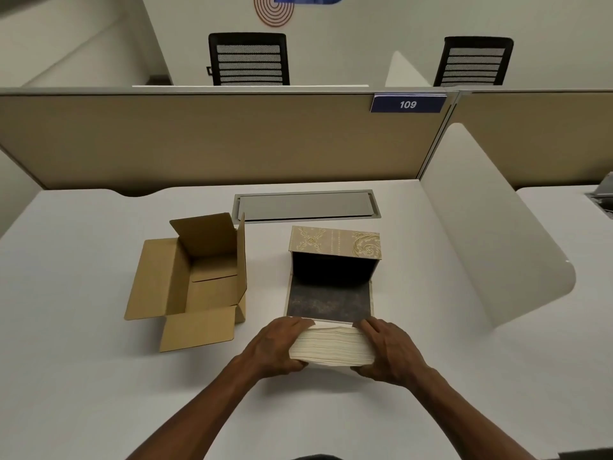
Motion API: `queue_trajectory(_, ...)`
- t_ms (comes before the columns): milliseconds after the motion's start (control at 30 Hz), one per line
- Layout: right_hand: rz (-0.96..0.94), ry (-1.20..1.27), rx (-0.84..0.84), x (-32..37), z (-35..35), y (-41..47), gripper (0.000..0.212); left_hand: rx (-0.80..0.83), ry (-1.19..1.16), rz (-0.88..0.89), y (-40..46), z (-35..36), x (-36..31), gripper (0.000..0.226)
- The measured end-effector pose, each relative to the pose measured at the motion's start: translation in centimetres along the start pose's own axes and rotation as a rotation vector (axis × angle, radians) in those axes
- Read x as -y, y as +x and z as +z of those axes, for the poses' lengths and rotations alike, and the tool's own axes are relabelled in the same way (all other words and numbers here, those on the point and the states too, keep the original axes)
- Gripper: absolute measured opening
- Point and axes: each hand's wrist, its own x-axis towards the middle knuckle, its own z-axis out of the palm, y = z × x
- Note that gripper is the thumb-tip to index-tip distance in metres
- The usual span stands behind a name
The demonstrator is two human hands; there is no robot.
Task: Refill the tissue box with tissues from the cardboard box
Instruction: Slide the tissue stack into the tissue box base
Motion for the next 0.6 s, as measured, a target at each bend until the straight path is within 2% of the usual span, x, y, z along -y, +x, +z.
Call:
queue_trajectory(133,0.027,0.003,0.079,-0.1,0.4,0.1,0.088,0.047,-0.041,-0.028,-0.2,0.3,0.4,0.085)
queue_trajectory(267,0.028,0.051,0.178,-1.2,0.4,-0.6,0.102,0.018,-0.229,-0.124,-0.1,0.1,0.8,0.081)
queue_trajectory(367,0.094,0.107,0.238,-2.5,0.3,-1.5,0.102,0.025,-0.355,-0.183,-0.2,-0.1,1.4,0.077)
queue_trajectory(500,0.193,0.343,0.2,-2.6,-0.1,-1.2,0.09,0.032,-0.552,-0.234,-0.1,-0.1,1.8,0.076)
queue_trajectory(600,0.322,0.729,0.223,-3.0,-0.4,-1.2,0.079,0.015,-0.771,-0.29,-0.1,-0.3,2.0,0.072)
